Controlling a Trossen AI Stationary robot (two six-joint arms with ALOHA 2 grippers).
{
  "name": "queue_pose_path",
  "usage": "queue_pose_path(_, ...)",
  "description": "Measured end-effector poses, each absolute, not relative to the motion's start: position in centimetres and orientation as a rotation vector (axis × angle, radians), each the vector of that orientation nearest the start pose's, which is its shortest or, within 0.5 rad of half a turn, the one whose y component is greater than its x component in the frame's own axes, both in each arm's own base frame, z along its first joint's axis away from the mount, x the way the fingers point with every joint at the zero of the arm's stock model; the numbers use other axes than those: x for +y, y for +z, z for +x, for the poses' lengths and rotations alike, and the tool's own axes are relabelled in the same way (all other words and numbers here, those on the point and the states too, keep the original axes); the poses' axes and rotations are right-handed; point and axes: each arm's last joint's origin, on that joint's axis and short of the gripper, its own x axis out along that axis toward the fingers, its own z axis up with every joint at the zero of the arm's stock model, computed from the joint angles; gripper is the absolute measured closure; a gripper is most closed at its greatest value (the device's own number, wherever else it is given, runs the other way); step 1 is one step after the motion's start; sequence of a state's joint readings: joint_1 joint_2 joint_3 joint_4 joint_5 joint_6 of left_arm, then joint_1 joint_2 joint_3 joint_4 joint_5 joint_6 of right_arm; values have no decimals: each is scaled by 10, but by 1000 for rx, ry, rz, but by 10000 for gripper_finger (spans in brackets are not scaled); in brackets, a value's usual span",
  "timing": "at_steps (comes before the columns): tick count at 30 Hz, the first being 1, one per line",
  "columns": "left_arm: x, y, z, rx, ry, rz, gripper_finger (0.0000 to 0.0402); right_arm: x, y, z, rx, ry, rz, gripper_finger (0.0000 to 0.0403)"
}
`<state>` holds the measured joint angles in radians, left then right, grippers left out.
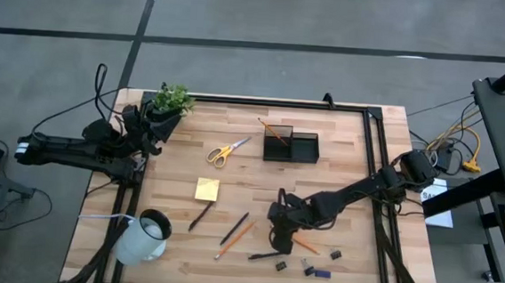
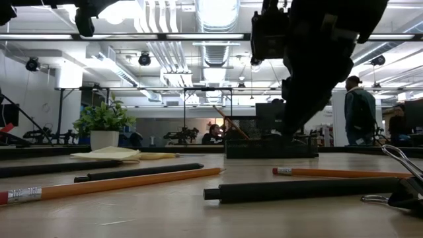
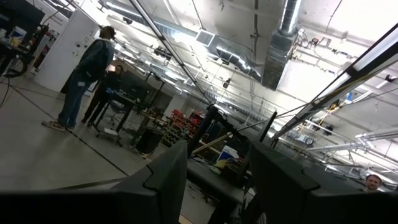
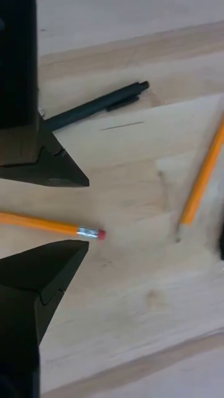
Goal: Pick and place office supplies into organizer
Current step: Put the right pencil into the desk organizer
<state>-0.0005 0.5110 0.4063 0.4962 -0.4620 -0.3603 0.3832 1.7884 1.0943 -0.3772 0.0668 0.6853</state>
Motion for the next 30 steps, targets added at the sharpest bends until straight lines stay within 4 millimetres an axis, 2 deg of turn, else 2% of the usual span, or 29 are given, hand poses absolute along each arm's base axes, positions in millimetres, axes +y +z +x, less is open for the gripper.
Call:
queue_pose_path(7,13,303,126,-464,383,-440,244,127,164,326,1087,-88,360,263)
queue_pose_path(17,13,303,126,-465,383,-440,244,135,154,347,1081,-119,367,237)
queue_pose_path(30,13,302,126,-456,384,-438,244,132,144,340,1140,-174,327,230)
